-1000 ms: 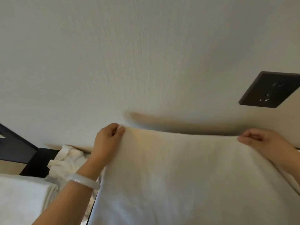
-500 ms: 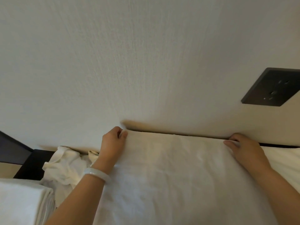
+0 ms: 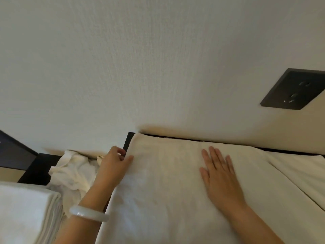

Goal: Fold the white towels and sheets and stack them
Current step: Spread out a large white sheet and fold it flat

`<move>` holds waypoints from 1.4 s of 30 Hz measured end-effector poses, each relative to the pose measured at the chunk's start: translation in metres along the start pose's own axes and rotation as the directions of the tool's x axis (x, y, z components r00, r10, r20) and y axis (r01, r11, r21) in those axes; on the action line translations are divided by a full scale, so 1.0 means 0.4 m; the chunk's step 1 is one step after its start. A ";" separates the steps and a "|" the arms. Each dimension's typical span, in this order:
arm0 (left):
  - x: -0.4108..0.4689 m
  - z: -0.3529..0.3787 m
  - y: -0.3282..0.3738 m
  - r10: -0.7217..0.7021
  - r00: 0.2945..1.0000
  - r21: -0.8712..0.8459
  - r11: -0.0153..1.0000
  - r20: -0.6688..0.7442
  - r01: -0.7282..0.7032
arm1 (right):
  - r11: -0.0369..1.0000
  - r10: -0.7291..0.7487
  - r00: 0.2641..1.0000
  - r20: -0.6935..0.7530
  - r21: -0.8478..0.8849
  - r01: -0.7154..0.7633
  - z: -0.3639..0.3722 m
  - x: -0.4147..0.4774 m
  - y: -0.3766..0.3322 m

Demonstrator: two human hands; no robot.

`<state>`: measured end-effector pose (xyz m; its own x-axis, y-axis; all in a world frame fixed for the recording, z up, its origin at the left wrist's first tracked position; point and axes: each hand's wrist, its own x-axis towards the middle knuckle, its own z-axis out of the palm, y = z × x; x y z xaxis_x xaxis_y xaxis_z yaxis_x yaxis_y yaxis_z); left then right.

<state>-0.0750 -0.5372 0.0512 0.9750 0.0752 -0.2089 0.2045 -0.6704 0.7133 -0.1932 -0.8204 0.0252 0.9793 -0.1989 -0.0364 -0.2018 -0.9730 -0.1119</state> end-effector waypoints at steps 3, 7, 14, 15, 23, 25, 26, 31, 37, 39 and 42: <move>-0.099 -0.034 -0.043 -0.060 0.993 0.001 0.998 0.099 0.060 | 0.999 0.035 0.999 0.032 -0.016 -0.035 0.004 -0.013 0.005; -0.219 -0.072 -0.096 -0.093 0.981 0.009 0.996 0.170 0.092 | 0.998 0.053 0.994 0.098 -0.048 -0.048 0.006 -0.086 -0.015; -0.341 -0.112 -0.150 -0.197 0.935 -0.043 0.975 0.295 0.219 | 0.996 0.079 0.995 0.067 0.043 -0.082 0.007 -0.298 -0.034; -0.354 -0.114 -0.156 -0.214 0.931 -0.054 0.969 0.295 0.240 | 0.996 0.079 0.993 0.084 0.030 -0.081 0.004 -0.310 -0.031; -0.397 -0.133 -0.163 -0.203 0.923 -0.169 0.948 0.326 0.268 | 0.888 -0.285 0.950 0.126 0.409 0.212 -0.060 -0.481 0.052; -0.403 -0.135 -0.159 -0.189 0.921 -0.188 0.946 0.340 0.264 | 0.904 -0.296 0.944 0.144 0.361 0.228 -0.064 -0.510 0.069; -0.404 -0.137 -0.157 -0.189 0.918 -0.202 0.941 0.349 0.271 | 0.910 -0.282 0.950 0.134 0.350 0.221 -0.065 -0.517 0.071; -0.399 -0.171 -0.152 -0.167 0.889 -0.422 0.832 0.427 0.359 | 0.907 -0.277 0.959 0.056 0.345 0.242 -0.082 -0.512 0.047; -0.401 -0.187 -0.186 -0.042 0.897 -0.391 0.891 0.439 0.233 | 0.883 -0.317 0.948 0.025 0.372 0.286 -0.111 -0.531 0.056; -0.412 -0.176 -0.210 -0.020 0.910 -0.248 0.960 0.414 0.133 | 0.897 -0.297 0.935 0.194 0.393 0.203 -0.101 -0.535 0.056; -0.411 -0.167 -0.237 -0.009 0.945 -0.003 1.000 0.328 0.010 | 0.894 -0.189 0.978 0.091 0.427 0.134 -0.093 -0.511 0.044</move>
<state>-0.2489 -0.4365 0.0625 0.8908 -0.1654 -0.4231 0.2149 -0.6672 0.7132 -0.3965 -0.8013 0.0674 0.9945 0.0003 -0.1043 -0.0553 -0.8467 -0.5291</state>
